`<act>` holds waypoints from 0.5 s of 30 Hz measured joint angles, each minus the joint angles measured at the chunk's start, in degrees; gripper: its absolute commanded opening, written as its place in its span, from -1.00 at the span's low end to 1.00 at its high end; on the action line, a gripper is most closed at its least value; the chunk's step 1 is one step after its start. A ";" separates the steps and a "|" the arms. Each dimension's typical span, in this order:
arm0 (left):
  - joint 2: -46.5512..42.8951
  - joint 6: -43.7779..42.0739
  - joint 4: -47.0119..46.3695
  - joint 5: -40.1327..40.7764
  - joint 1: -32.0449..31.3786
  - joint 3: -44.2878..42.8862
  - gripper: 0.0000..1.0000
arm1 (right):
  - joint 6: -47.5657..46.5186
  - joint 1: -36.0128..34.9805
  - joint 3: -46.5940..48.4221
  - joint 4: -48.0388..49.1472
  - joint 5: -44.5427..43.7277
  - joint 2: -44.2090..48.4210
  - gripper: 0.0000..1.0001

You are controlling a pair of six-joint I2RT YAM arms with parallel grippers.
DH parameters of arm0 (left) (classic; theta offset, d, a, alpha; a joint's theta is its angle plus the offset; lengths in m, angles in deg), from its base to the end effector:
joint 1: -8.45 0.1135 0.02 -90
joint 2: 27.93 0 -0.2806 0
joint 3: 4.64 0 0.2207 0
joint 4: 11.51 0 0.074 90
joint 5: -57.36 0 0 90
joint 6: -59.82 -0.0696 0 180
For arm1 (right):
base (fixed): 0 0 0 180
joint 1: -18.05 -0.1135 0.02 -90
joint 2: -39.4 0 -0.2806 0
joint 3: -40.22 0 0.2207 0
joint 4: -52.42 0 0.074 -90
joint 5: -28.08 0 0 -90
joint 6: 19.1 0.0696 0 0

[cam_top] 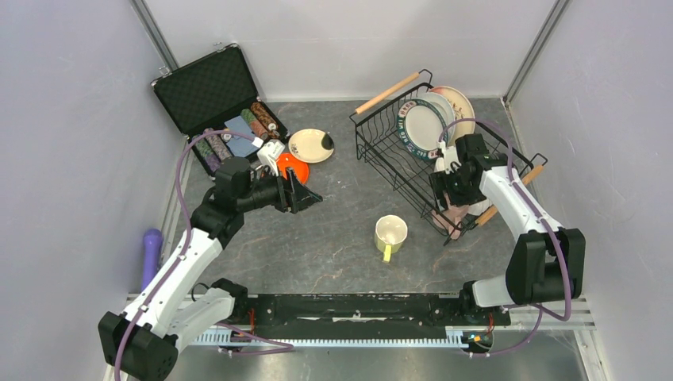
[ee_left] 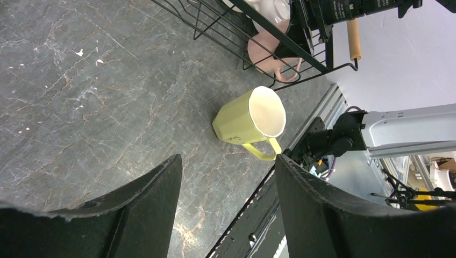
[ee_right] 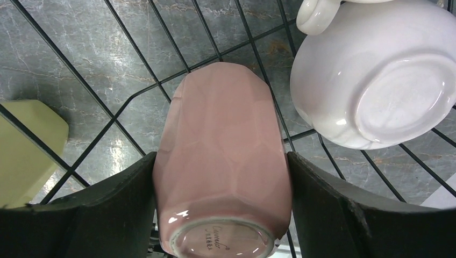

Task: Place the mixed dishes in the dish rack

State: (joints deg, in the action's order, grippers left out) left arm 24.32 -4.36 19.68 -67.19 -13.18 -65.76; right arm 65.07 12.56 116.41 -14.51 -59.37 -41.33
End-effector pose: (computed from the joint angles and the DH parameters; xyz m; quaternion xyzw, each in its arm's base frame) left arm 0.1600 -0.1059 0.3195 0.1363 0.7986 -0.4398 0.3876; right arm 0.2390 0.0261 0.2369 -0.1009 0.9815 0.0215 0.1610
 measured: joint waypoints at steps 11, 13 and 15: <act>0.00 0.00 0.39 0.00 0.00 0.00 0.41 | 1.46 -0.02 3.52 -2.49 -1.18 0.00 0.96; 0.00 0.00 0.44 0.00 0.00 0.00 0.41 | 1.53 -0.09 4.59 -2.89 -0.98 -0.02 0.96; 0.00 0.00 0.48 0.00 0.00 0.00 0.41 | 1.64 -0.15 5.57 -3.26 -0.92 0.00 0.96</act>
State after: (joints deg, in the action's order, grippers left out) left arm 24.32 -4.36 20.16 -67.19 -13.18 -65.76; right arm 66.71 12.40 121.99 -17.77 -60.29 -41.33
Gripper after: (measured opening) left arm 0.703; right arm 0.979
